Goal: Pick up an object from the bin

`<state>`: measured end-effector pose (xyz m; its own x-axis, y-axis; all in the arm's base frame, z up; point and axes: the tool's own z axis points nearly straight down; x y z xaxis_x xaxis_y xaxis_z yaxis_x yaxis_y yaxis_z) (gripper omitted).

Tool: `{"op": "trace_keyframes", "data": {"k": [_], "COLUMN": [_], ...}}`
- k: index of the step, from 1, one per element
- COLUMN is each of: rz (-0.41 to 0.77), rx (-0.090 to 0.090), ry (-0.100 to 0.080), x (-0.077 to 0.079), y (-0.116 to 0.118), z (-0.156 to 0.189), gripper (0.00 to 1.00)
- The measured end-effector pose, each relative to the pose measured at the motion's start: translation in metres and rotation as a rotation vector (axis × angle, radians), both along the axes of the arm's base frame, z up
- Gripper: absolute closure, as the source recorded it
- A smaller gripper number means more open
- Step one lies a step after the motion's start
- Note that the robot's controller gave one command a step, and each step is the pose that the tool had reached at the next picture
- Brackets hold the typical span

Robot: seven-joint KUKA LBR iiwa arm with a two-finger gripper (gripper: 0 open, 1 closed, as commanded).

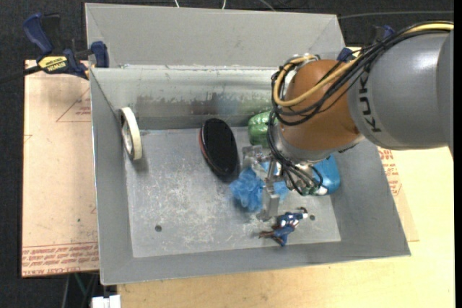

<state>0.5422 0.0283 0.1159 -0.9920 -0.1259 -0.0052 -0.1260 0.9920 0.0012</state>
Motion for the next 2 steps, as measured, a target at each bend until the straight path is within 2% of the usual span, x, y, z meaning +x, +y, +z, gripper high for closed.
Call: {"op": "trace_keyframes", "data": {"k": [1, 2], "rz": [-0.068, -0.194], "rx": [0.003, 0.002], "ry": [-0.002, 0.003], "x": [-0.034, -0.009], "y": [-0.022, -0.021], "z": [0.029, -0.012], "gripper": [0.00, 0.00]}}
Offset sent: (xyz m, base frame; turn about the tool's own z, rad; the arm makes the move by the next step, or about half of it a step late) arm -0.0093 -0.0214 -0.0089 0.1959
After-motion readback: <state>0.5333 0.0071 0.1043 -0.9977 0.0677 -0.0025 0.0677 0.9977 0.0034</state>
